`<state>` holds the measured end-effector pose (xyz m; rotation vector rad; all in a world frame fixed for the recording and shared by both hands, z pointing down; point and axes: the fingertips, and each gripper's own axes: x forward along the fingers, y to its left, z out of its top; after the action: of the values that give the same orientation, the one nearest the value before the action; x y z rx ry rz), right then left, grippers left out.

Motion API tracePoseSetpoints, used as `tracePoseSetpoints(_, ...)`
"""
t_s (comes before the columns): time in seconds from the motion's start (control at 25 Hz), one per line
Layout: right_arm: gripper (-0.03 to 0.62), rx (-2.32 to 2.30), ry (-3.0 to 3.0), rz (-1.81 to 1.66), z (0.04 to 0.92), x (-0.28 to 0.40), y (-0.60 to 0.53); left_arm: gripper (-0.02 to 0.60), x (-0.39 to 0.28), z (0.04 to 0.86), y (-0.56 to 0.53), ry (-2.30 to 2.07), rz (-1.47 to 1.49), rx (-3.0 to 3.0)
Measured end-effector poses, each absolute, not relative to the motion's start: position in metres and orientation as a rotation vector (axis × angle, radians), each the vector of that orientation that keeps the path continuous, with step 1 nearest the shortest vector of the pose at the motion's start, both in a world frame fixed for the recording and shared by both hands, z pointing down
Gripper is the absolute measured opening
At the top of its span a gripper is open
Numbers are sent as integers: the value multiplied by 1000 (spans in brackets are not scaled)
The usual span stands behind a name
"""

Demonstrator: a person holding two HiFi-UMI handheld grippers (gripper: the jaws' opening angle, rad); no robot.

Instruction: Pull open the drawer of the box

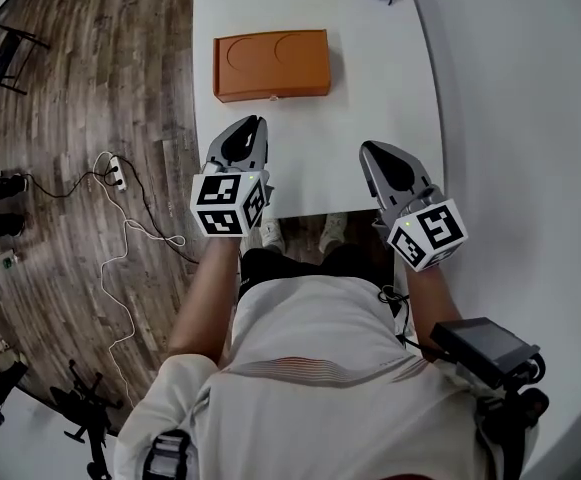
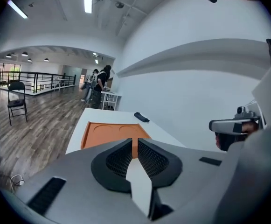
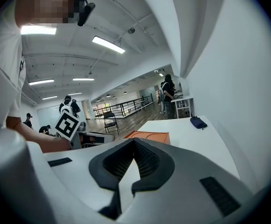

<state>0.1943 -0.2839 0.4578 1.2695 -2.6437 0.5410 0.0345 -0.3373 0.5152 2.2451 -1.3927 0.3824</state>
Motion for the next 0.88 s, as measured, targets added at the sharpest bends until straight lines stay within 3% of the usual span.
tracePoseSetpoints(0.52,3,1097,-2668,572,464,165,-250,170,48,579,-361,-1277,554,2144)
tracePoseSetpoints(0.88,3,1076,-2622,617,483,167,-243,183,42,612,-377,-1306,593,2035)
